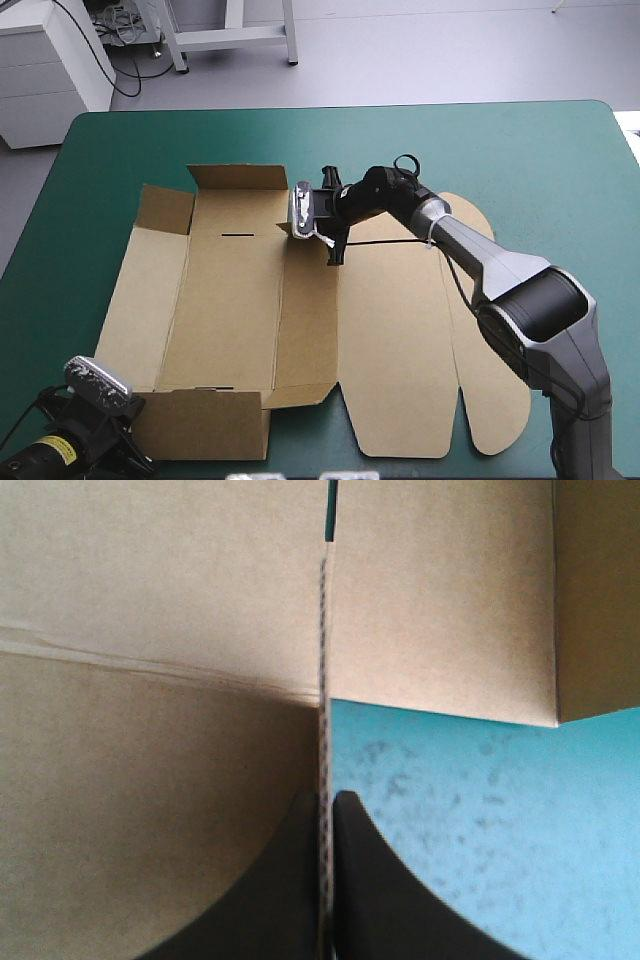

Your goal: Fold the box

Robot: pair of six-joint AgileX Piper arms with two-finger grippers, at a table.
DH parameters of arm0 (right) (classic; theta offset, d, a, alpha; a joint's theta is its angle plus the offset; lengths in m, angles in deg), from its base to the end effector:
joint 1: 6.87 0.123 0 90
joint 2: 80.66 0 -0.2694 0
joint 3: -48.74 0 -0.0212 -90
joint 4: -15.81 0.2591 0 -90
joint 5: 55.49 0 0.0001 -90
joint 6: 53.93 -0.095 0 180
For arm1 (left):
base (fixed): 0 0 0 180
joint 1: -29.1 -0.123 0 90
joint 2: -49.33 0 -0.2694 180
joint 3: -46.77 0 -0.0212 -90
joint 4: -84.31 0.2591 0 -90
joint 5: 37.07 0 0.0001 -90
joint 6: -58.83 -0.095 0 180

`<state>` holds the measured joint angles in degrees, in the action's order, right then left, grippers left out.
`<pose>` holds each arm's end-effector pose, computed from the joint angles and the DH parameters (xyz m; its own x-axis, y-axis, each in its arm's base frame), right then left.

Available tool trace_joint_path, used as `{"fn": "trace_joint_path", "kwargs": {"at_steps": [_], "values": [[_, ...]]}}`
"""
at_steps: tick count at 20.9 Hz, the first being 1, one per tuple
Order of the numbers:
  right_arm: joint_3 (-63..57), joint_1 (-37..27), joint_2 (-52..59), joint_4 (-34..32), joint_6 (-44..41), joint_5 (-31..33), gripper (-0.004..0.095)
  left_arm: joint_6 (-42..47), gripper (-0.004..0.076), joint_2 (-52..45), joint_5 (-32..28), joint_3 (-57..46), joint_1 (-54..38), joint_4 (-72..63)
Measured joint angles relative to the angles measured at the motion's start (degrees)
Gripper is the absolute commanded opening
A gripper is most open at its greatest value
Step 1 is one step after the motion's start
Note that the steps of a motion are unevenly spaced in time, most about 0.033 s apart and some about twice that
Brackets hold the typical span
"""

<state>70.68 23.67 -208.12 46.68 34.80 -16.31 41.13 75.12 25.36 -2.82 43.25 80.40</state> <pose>0.3945 0.2686 0.2186 0.2983 -0.8101 -0.5047 -0.8865 -0.0393 -0.4610 0.0630 -0.0218 0.2559 -0.6128 0.4363 -0.6589 0.4691 0.8718 0.1410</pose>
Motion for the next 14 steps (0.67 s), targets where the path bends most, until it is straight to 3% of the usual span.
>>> {"fn": "trace_joint_path", "kwargs": {"at_steps": [5,14], "values": [[0.0,3.3,0.0,0.3,1.2,0.3,-0.002,0.0,-0.001,0.0,0.0,0.0,0.0,0.0],[0.0,3.7,0.0,0.3,0.7,0.5,-0.002,0.0,-0.001,0.0,0.9,0.0,0.0,0.0]]}}
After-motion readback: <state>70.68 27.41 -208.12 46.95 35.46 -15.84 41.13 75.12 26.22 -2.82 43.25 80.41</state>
